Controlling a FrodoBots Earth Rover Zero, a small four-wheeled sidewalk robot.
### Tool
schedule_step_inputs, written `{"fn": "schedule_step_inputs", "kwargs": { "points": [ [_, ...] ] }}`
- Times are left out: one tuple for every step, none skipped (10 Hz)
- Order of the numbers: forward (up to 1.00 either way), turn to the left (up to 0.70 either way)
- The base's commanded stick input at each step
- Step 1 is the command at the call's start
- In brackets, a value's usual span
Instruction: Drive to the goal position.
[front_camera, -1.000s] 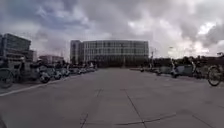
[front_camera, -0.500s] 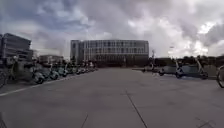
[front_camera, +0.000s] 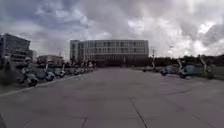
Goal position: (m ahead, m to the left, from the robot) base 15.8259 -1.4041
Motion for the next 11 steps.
{"fn": "schedule_step_inputs", "kwargs": {
  "points": [
    [0.7,0.0],
    [0.7,0.0],
    [0.7,0.0],
    [0.7,0.0],
    [0.7,0.0],
    [0.7,0.0],
    [0.7,0.0],
    [0.7,0.0],
    [0.7,0.0],
    [0.7,0.0],
    [0.7,0.0]
  ]
}}
